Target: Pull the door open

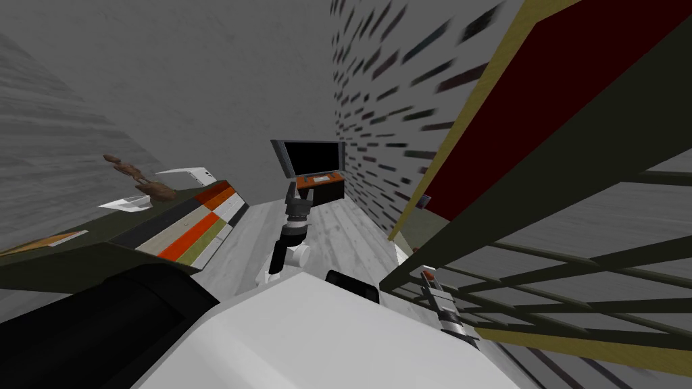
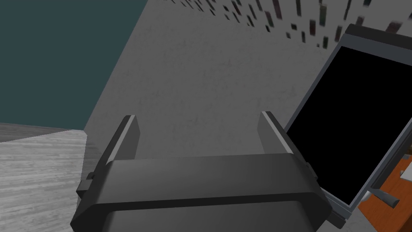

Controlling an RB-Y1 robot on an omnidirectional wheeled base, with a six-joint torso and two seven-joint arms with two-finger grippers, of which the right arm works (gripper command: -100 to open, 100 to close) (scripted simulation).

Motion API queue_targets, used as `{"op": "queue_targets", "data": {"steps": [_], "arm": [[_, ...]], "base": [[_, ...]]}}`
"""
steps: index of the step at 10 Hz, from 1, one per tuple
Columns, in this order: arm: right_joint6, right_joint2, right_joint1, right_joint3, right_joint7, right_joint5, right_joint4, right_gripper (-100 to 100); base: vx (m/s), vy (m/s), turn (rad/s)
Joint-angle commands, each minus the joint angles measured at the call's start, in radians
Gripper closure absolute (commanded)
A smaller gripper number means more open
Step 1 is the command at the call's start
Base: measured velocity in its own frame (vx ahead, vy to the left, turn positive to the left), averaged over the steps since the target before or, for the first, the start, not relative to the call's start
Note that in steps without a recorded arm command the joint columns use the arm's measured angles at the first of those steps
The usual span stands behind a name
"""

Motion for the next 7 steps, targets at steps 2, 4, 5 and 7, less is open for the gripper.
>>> {"op": "queue_targets", "data": {"steps": [2,4,5,7], "arm": [[-0.017,-0.004,0.006,0.009,-0.008,0.005,0.008,100],[-0.041,-0.01,0.012,0.017,-0.018,0.01,0.021,100],[-0.055,-0.014,0.015,0.022,-0.024,0.012,0.028,100],[-0.082,-0.021,0.022,0.031,-0.035,0.018,0.043,100]], "base": [[-0.101,-0.025,0.073],[-0.213,-0.069,0.166],[-0.213,-0.077,0.148],[-0.211,-0.084,0.161]]}}
